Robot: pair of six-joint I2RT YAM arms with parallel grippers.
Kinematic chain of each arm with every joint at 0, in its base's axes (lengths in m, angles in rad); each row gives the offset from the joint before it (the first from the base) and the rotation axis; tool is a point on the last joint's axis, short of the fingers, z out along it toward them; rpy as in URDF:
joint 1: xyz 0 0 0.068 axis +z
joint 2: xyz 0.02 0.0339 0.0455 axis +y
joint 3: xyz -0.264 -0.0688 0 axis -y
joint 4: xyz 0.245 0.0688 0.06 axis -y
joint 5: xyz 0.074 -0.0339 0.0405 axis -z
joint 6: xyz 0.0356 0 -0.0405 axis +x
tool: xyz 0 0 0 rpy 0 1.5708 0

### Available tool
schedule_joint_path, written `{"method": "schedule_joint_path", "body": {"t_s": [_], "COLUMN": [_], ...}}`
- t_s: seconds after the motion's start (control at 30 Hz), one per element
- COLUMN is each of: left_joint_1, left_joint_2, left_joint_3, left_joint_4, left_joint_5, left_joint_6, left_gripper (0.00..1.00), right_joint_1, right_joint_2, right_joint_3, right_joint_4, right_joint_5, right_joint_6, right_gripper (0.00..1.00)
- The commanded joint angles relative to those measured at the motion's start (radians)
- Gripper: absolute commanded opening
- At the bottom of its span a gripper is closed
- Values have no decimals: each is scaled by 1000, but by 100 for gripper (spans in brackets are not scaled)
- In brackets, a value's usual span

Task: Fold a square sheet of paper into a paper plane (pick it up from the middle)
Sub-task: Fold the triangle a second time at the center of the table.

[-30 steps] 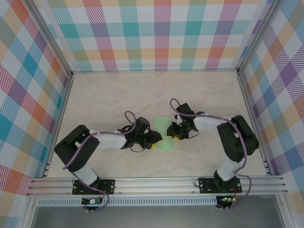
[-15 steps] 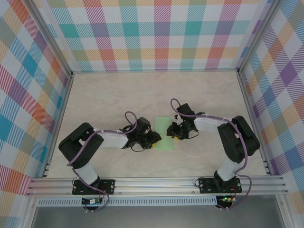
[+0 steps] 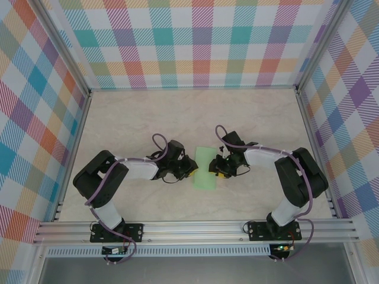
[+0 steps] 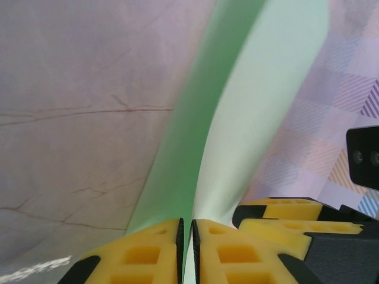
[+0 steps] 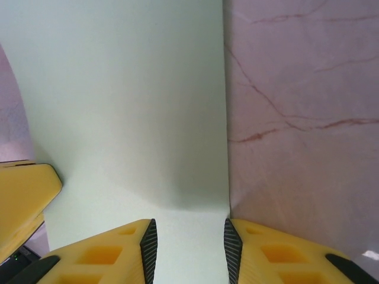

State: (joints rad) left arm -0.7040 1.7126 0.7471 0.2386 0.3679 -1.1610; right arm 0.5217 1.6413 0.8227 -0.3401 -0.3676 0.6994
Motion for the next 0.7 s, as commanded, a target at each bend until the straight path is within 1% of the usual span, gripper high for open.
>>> {"method": "schedule_joint_path", "body": {"t_s": [0.0,0.17,0.2,0.27,0.33,0.43,0.5,0.6,0.67], "left_joint_1": [6,8,9,10,11,11,11,11,11], "left_joint_2": [20,16,14,8,8,9,2,-2,-9], "left_joint_3": [25,40,43,46,53,58,57,50,47], "left_joint_4": [-2,-46,-54,-64,-76,-65,-74,-76,-76], "left_joint_5": [38,39,37,36,36,52,46,49,47], "left_joint_6": [45,80,86,91,93,89,90,87,87], "left_gripper": [13,7,7,7,7,7,7,7,7], "right_joint_1": [5,5,6,13,41,118,200,321,384], "right_joint_2": [-39,-113,-138,-189,-246,-321,-343,-327,-313], "right_joint_3": [-5,-17,-29,-47,-66,-87,-85,-59,-46], "right_joint_4": [-42,-65,-57,-45,-41,-54,-64,-73,-65], "right_joint_5": [-16,15,14,-5,16,110,196,311,381], "right_joint_6": [3,-14,-19,-31,-42,-57,-81,-99,-104], "right_gripper": [38,42,44,51,55,61,63,64,65]}}
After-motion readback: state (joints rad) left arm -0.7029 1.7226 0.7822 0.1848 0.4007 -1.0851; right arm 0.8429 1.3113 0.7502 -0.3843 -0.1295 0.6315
